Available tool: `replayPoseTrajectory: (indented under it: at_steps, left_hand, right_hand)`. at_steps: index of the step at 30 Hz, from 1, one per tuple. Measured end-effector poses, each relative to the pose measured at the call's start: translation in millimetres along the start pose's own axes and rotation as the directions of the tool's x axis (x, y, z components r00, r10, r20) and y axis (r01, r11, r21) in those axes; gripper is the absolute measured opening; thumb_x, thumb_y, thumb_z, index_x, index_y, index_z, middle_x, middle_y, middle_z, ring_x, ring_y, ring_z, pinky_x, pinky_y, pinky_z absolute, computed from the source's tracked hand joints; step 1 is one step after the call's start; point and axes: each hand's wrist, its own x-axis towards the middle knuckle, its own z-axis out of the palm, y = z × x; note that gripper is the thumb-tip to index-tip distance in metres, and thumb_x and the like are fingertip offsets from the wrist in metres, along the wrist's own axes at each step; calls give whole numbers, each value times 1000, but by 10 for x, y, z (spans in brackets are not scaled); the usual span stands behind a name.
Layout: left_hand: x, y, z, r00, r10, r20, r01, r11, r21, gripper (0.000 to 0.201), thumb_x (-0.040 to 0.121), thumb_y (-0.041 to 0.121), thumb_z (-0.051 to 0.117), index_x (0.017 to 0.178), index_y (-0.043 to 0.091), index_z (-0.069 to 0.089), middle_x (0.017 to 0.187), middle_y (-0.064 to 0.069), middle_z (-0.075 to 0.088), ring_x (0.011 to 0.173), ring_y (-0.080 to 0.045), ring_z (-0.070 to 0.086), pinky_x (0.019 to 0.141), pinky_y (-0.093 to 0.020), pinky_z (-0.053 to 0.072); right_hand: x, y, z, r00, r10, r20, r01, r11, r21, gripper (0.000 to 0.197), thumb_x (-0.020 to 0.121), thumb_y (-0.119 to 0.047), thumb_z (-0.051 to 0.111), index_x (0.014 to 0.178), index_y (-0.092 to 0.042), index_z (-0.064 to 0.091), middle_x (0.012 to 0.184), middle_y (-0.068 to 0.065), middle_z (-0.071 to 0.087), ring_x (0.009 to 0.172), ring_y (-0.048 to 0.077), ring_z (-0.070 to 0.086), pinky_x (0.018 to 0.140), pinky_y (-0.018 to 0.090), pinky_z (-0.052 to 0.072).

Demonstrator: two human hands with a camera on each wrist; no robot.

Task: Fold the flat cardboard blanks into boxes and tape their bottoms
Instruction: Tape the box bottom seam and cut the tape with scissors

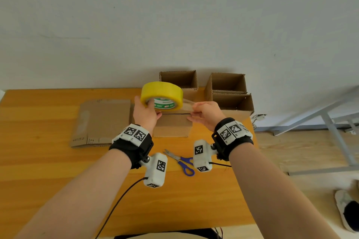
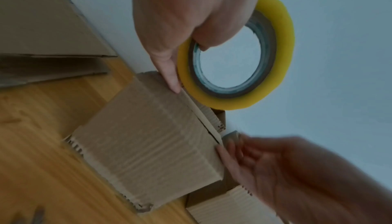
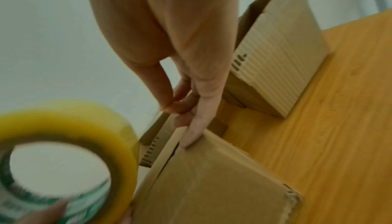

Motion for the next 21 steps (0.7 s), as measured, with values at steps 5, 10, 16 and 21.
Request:
replayPoseTrajectory:
  at_steps: [5, 10, 16, 21]
  left_hand:
    - [7, 5, 1, 1000, -21, -14, 21, 1000, -19, 19, 96, 13, 48, 112, 10, 39, 110, -10, 53, 105, -30, 59, 79, -39, 55]
    - [-6, -19, 2, 999, -47, 13, 47, 999, 4, 14, 93, 8, 53, 104, 1, 55, 112, -16, 58, 105, -30, 59, 78, -33, 54]
    - [-45, -61, 0, 999, 2, 34, -3, 999, 41, 12, 93, 10, 52, 82, 12, 55, 99, -10, 60, 94, -23, 59, 82, -35, 54]
    - [-12, -89, -11, 999, 2, 51, -6, 996, 86, 13, 93, 12, 53, 103, 4, 53, 106, -11, 59, 97, -23, 59, 85, -36, 54]
  right_hand:
    - [-7, 82, -55, 997, 28, -77, -23, 998, 59, 17, 91, 11, 45, 89, -4, 51, 90, 14, 52, 79, 23, 57, 74, 40, 54]
    - [28, 151, -43, 991, 33, -127, -25, 997, 69, 19, 91, 11, 44, 89, -7, 50, 94, 14, 51, 81, 24, 58, 61, 36, 56]
    - [40, 186, -56, 991, 40, -128, -33, 998, 51, 19, 92, 11, 45, 90, -8, 49, 99, 15, 51, 78, 23, 58, 49, 31, 58]
    - [76, 171, -30, 986, 68, -149, -64, 997, 36, 19, 92, 12, 44, 94, -7, 48, 100, 16, 50, 76, 24, 59, 45, 31, 57]
